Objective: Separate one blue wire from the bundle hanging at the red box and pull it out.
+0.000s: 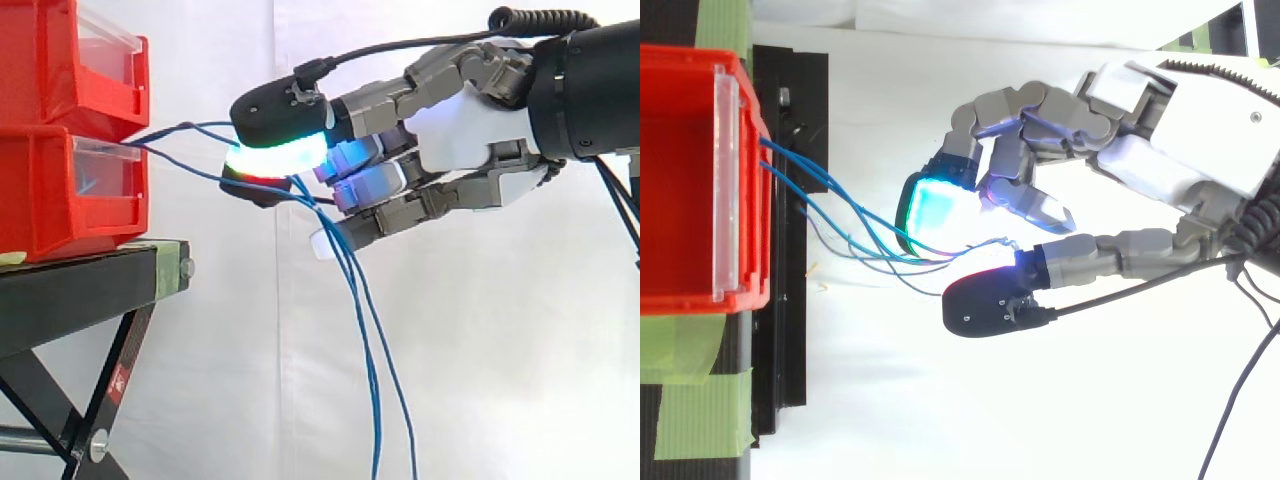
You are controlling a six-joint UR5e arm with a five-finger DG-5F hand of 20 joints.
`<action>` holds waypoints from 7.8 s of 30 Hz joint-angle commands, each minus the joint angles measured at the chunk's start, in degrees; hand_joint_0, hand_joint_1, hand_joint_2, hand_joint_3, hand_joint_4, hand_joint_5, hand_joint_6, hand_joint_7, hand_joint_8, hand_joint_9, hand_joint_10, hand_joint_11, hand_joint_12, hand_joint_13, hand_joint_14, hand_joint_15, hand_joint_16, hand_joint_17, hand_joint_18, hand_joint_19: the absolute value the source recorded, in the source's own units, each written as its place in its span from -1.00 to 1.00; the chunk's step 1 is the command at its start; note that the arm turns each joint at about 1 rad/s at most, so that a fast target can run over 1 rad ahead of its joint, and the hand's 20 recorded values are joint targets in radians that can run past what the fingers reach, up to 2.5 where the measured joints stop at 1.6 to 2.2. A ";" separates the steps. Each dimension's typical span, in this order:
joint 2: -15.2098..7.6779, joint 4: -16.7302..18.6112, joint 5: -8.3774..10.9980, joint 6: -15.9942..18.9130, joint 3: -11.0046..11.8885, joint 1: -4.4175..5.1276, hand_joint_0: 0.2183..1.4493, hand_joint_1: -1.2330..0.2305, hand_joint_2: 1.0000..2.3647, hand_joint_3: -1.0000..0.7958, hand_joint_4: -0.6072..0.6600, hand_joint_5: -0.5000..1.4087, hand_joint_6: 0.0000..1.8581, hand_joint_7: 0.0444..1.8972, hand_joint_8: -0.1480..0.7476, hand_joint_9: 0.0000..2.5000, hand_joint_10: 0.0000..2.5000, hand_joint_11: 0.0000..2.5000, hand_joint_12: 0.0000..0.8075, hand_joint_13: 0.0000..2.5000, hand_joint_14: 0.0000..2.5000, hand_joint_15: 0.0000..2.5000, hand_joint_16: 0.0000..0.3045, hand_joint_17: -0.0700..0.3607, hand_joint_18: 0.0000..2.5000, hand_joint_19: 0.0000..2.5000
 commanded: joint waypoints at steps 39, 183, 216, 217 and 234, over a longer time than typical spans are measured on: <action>-0.02 -0.01 0.00 0.00 0.09 0.00 -0.36 -0.21 -0.97 -0.22 0.34 -0.68 -0.15 0.13 0.07 -0.54 0.07 0.13 -0.20 -0.53 0.29 0.00 -0.80 -0.35 -0.43 -0.29; -0.02 -1.50 -0.26 0.09 0.00 0.53 -0.39 -0.26 -0.96 -0.03 0.05 -0.63 -0.15 0.17 0.00 -0.28 -0.98 -0.09 -0.13 -0.47 -0.98 -0.45 -0.72 -0.23 -0.43 -0.33; 0.69 -18.73 -0.09 10.64 0.00 0.88 -0.38 -0.37 -0.95 0.18 -0.24 -0.60 -0.13 0.17 -0.14 -0.16 -0.98 -0.05 -0.21 -0.47 -0.98 -0.49 -0.74 -0.26 -0.42 -0.37; 0.69 -18.99 -0.09 10.64 0.00 0.88 -0.39 -0.37 -0.95 0.18 -0.24 -0.60 -0.13 0.18 -0.14 -0.17 -0.98 -0.05 -0.20 -0.47 -0.98 -0.49 -0.74 -0.26 -0.42 -0.38; 5.87 -18.99 5.10 11.78 -6.50 3.78 -0.38 -0.36 -0.95 0.17 -0.22 -0.60 -0.13 0.18 -0.11 -0.18 -0.98 -0.04 -0.22 -0.46 -0.98 -0.47 -0.75 -0.28 -0.43 -0.38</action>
